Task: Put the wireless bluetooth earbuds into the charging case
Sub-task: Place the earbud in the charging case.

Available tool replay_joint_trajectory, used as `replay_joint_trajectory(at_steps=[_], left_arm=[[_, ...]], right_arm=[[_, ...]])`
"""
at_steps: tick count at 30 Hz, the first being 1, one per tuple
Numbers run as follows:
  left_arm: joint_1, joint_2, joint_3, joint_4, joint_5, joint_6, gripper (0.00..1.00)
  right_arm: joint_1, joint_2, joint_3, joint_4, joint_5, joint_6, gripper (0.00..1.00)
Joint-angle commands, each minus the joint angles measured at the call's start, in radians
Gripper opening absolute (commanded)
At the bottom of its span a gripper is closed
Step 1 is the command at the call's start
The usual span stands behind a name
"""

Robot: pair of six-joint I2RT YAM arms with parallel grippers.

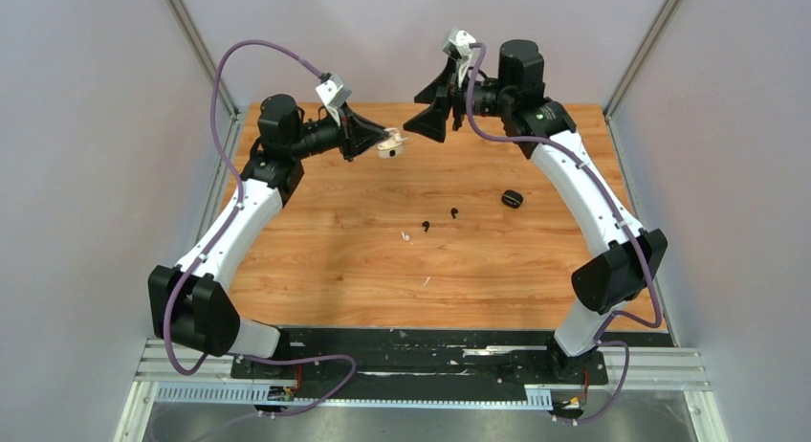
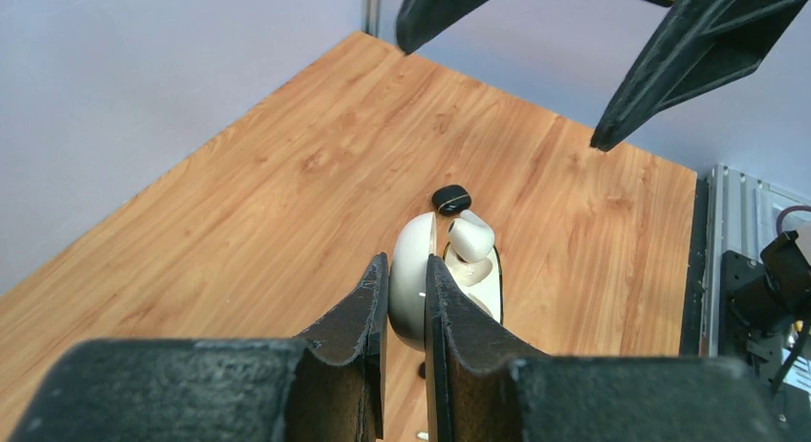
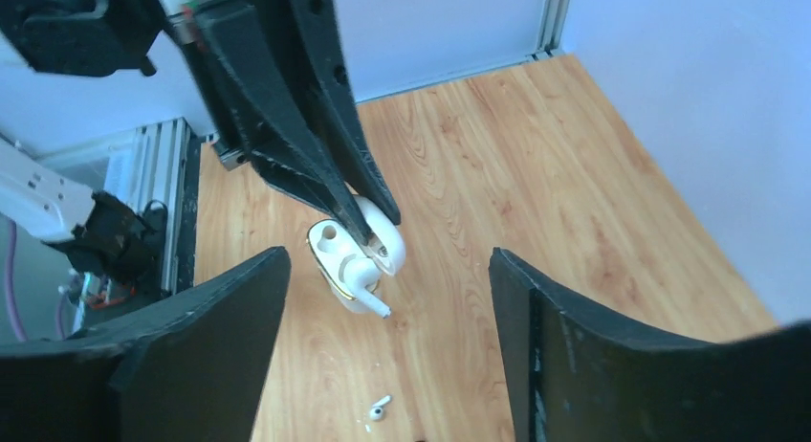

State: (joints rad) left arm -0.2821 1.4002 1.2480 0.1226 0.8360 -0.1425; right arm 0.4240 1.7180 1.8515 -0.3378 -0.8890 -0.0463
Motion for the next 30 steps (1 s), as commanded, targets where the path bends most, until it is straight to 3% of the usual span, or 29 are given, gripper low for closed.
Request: replay_joint_trajectory(at_steps=[1,3,9,30], left_arm=[[-0.006,-0.043,0.000,0.010,0.002,0.024,0.00],[-0.005,-0.044,0.000,0.004,0.003,0.030,0.00],[-0.006,-0.051,0.004,-0.020,0.005,0.057,0.00],[-0.006,-0.055,-0.001,-0.040,0.017,0.080,0.00]], right_arm=[[0.004,0.000,0.085,-0.205,-0.097,-0.300,0.69],[0.012,0.000,0.107,-0.297,-0.124,-0.442,0.57],[0.089,-0.007,0.102,-0.399,0.042,-0.768,0.42],[0.163,0.041,0.132,-0.395,0.189,-0.819,0.35]])
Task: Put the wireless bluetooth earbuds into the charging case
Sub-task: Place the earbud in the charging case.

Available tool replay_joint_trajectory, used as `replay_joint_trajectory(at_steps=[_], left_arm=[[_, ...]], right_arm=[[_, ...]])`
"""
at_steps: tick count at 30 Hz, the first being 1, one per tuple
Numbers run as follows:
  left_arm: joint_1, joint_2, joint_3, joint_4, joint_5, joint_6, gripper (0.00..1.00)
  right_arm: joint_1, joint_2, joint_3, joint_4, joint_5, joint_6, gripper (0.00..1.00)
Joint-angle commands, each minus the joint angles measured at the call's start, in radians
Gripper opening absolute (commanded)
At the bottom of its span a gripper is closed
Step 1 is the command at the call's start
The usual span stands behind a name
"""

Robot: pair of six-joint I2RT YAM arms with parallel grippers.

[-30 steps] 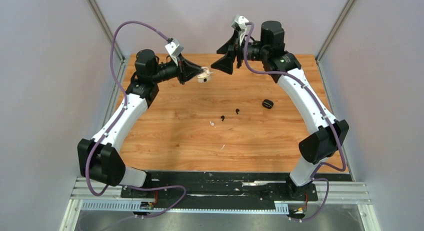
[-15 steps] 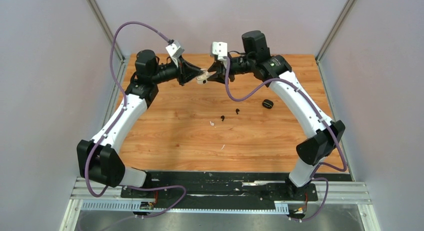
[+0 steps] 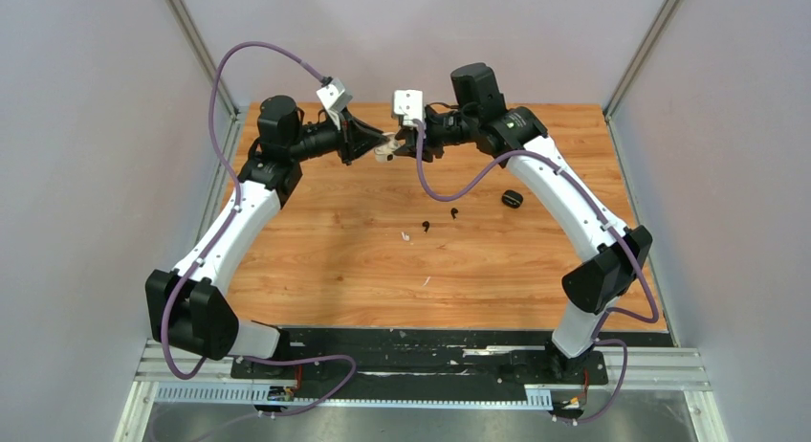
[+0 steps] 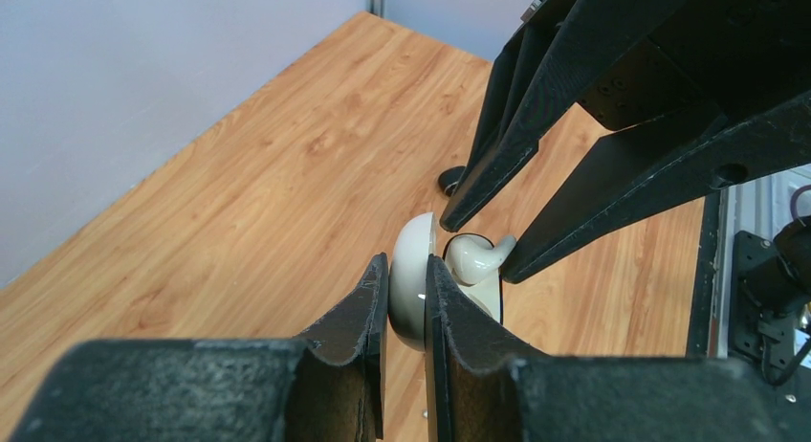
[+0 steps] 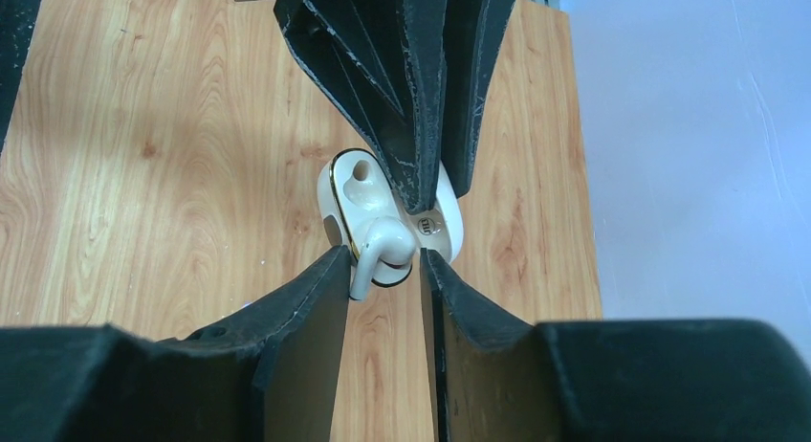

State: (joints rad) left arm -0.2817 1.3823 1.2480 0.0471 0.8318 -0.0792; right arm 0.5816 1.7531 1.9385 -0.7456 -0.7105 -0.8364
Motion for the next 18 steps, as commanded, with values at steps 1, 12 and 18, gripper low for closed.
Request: replay_joint_trajectory(at_steps=[1,12,18], left_arm=[[-0.007,-0.037,0.000,0.032,0.022,0.020,0.00],[-0.010,-0.037,0.002,-0.011,0.029,0.075,0.00],[-0.016,-0.046,0.002,-0.040,0.031,0.127,0.00]], right_arm=[[0.006,0.007,0.047,0.013,0.007,-0.025,0.35],[0.008,0.037,0.103,0.012,-0.003,0.083,0.19],[0.007,0.046,0.105,-0.004,-0.004,0.126,0.13]])
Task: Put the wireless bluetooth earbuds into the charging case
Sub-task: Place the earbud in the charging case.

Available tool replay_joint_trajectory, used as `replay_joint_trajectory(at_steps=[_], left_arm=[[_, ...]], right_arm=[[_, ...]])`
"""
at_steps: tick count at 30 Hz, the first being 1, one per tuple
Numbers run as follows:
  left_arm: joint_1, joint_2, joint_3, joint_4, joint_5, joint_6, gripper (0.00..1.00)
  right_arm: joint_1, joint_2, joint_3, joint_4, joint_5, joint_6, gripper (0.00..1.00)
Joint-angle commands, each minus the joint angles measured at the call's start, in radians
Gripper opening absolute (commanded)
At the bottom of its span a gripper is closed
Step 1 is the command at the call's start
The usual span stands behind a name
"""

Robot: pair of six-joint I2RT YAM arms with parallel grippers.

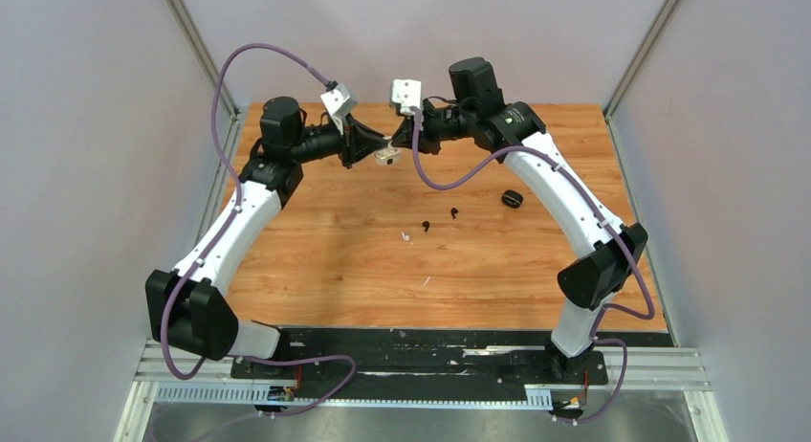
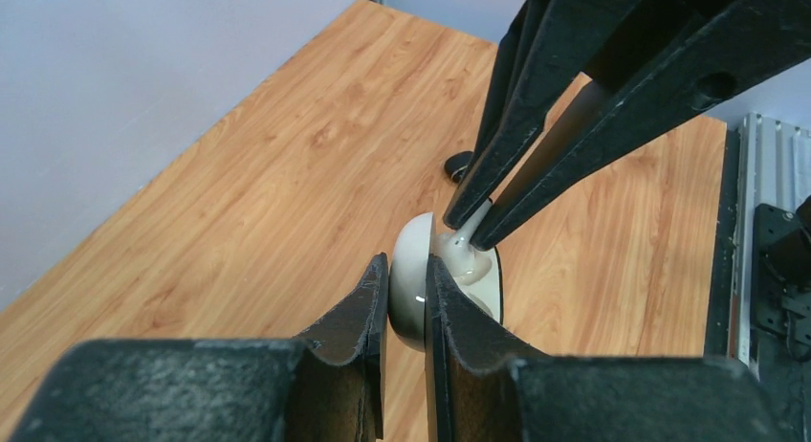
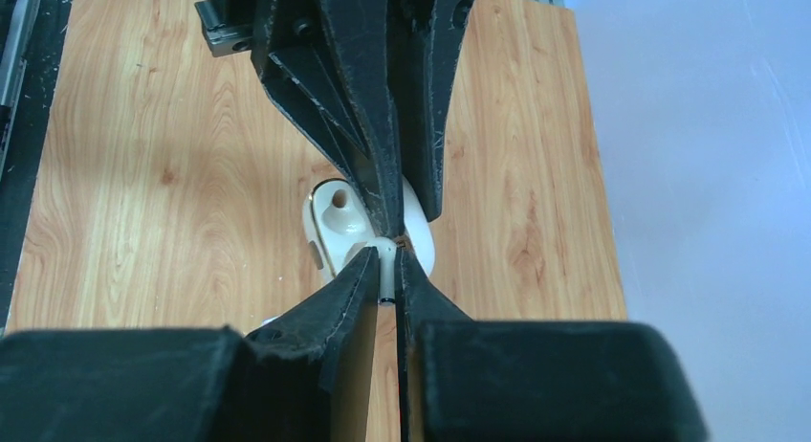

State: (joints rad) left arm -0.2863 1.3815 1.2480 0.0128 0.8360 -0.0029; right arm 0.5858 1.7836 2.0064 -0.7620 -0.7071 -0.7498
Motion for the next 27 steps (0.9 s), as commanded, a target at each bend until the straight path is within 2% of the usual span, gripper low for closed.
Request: replay_joint_trajectory(at_steps=[1,13,16,18,24,26,27], left_arm=[[-0.011,-0.046,0.002,-0.005,0.028,0.053,0.00],[-0.013,-0.053,-0.004,0.023,0.047,0.017,0.00],[-0.013,-0.054,-0.005,0.033,0.049,0.010,0.00],[-0.013,-0.053,-0.005,0.032,0.049,0.010,0.00],[-0.012,-0.058,-0.005,0.015,0.050,0.027,0.00],[-0.013,-0.058,-0.004,0.006,0.049,0.033,0.00],[-0.012,-0.057,-0.004,0.004,0.048,0.034,0.00]], right_arm=[[0.003,0.015,0.032,0.010,-0.008,0.041,0.13],[0.010,0.008,-0.007,0.000,0.013,0.003,0.29],[0.012,0.010,-0.012,-0.004,0.019,-0.005,0.30],[0.012,0.012,-0.011,-0.004,0.022,-0.005,0.28],[0.013,0.022,-0.005,-0.005,0.046,-0.008,0.09],[0.013,0.021,-0.006,-0.005,0.037,-0.002,0.00],[0.013,0.018,-0.006,-0.003,0.027,0.005,0.00]])
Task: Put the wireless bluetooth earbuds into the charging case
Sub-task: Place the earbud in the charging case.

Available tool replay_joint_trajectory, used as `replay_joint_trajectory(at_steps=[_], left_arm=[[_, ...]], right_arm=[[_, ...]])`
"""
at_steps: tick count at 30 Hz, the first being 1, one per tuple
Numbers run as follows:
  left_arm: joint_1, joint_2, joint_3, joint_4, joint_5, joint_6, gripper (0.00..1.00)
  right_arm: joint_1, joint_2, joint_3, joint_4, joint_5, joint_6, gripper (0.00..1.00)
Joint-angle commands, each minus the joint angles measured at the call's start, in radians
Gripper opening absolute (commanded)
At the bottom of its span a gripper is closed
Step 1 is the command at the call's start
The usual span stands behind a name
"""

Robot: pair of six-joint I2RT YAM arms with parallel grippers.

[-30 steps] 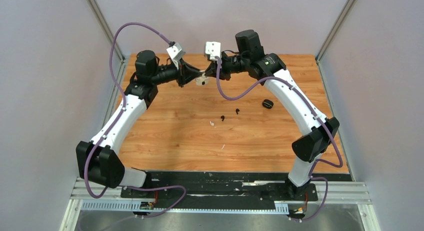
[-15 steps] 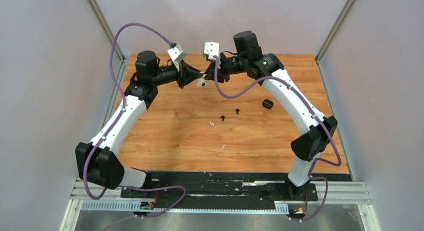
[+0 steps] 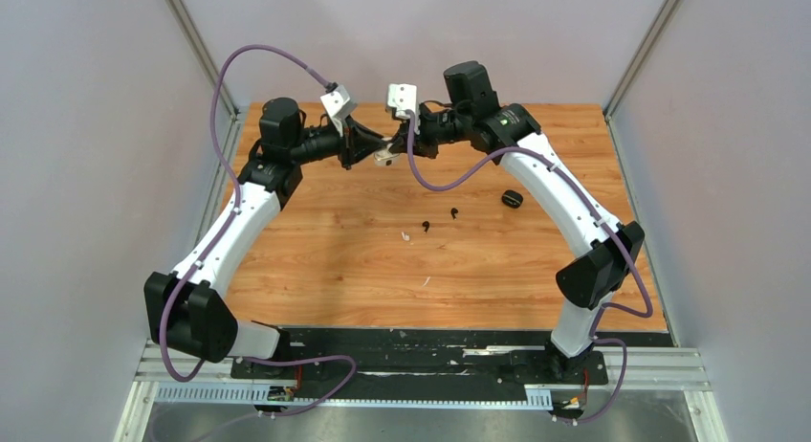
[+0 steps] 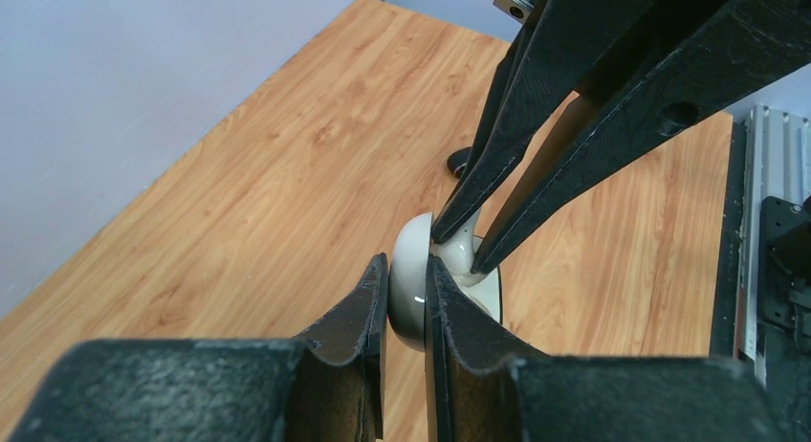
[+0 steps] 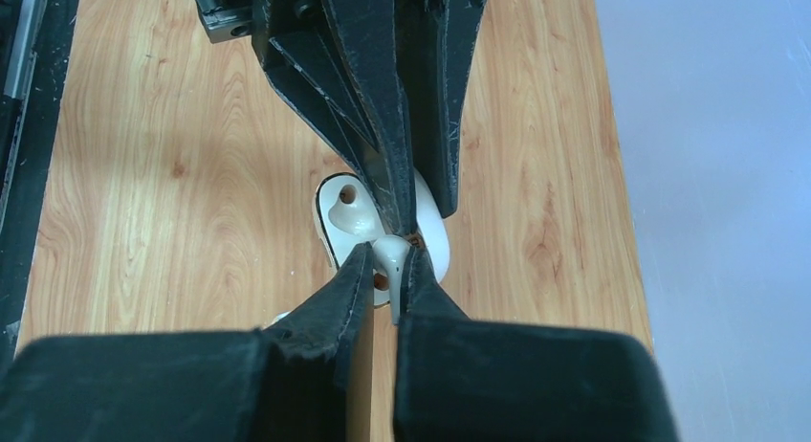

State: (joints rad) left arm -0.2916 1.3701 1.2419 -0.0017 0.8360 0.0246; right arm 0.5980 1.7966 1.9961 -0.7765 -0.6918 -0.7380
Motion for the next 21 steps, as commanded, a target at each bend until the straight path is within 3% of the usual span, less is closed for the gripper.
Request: replay_joint_trajectory(at_steps=[1,3,6,8,11,12,21], left_arm=[[-0.007,-0.044,0.002,0.012,0.048,0.005,0.00],[-0.006,-0.040,0.003,0.008,0.050,-0.004,0.00],[-0.006,-0.035,0.004,0.011,0.070,-0.018,0.00],[-0.006,-0.029,0.008,0.025,0.100,-0.051,0.00],[-0.006,-0.020,0.007,0.093,0.140,-0.121,0.00],[-0.006,-0.017,0.007,0.128,0.149,-0.157,0.00],[-0.006,0.018,0.051,0.217,0.183,-0.259,0.00]], right_arm=[[-0.002,0.001,0.005,0.014,-0.010,0.006,0.00],[-0.026,-0.014,0.007,0.043,-0.101,0.089,0.00],[-0.121,-0.045,-0.018,0.203,-0.411,0.377,0.00],[-0.171,-0.072,-0.120,0.470,-0.567,0.680,0.00],[-0.200,-0.109,-0.371,1.168,-0.678,1.150,0.00],[-0.199,-0.109,-0.388,1.236,-0.681,1.200,0.00],[-0.162,-0.038,-0.297,1.315,-0.673,1.354,0.00]])
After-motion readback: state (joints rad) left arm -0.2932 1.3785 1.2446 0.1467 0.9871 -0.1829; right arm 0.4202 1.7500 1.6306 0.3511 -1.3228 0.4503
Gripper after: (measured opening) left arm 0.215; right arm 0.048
